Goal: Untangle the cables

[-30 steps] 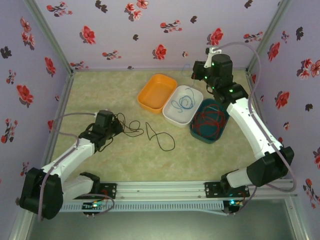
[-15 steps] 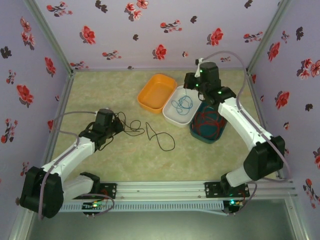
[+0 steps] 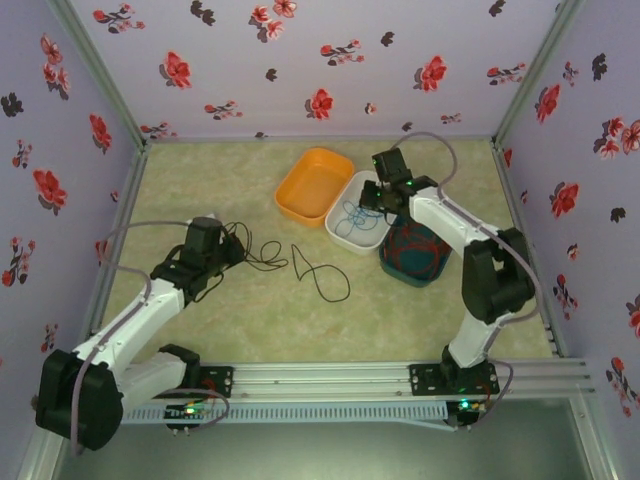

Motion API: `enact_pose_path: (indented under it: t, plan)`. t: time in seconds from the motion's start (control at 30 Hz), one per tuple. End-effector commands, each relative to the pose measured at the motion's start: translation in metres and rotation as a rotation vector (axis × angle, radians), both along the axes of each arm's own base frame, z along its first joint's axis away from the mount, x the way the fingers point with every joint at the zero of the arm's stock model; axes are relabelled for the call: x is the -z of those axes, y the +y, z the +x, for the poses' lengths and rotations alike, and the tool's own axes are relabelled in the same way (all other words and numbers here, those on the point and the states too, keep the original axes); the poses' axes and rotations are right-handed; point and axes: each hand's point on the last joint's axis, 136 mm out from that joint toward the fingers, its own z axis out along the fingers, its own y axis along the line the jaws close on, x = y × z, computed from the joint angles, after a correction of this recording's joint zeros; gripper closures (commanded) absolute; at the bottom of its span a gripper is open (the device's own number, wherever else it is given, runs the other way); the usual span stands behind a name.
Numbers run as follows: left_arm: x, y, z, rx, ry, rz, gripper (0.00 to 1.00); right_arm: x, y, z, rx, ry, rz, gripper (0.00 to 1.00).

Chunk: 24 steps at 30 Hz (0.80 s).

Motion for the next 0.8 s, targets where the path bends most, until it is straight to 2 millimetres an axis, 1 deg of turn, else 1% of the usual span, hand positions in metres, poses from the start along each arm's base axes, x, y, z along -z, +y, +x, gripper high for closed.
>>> enact_pose_path:
  t: [0.0, 0.03, 0.1, 0.23, 0.33, 0.4, 0.5, 0.6, 0.7, 0.77]
  plan:
    - [-0.015, -0.002, 0.002, 0.025, -0.031, 0.005, 1.0, 0.015, 0.001, -0.005, -0.027, 0.069, -0.054, 0.85]
    - [-0.015, -0.002, 0.002, 0.027, -0.03, 0.004, 1.0, 0.016, 0.001, -0.005, -0.034, 0.074, -0.062, 0.81]
    - [-0.016, -0.002, 0.001, 0.028, -0.028, 0.007, 1.0, 0.009, 0.0, -0.003, -0.045, 0.066, -0.077, 0.72]
    - [-0.019, -0.001, -0.001, 0.033, -0.03, 0.012, 1.0, -0.016, -0.006, -0.006, -0.063, 0.014, -0.11, 0.59]
    - [-0.023, 0.001, -0.003, 0.034, -0.039, 0.014, 1.0, -0.035, -0.008, -0.014, -0.086, -0.024, -0.116, 0.53]
    - [-0.025, 0.002, -0.004, 0.032, -0.042, 0.017, 1.0, -0.045, -0.005, -0.021, -0.108, -0.049, -0.121, 0.5]
    - [-0.026, 0.004, -0.005, 0.029, -0.047, 0.022, 1.0, -0.059, 0.013, -0.035, -0.188, -0.086, -0.119, 0.48]
    - [-0.027, 0.009, -0.006, 0.016, -0.042, 0.048, 1.0, -0.066, 0.044, -0.055, -0.309, -0.122, -0.121, 0.48]
    - [-0.028, 0.017, -0.008, -0.006, -0.04, 0.072, 1.0, -0.059, 0.078, -0.082, -0.438, -0.123, -0.147, 0.48]
    - [-0.026, 0.021, -0.009, -0.021, -0.036, 0.083, 1.0, -0.05, 0.096, -0.099, -0.503, -0.105, -0.163, 0.48]
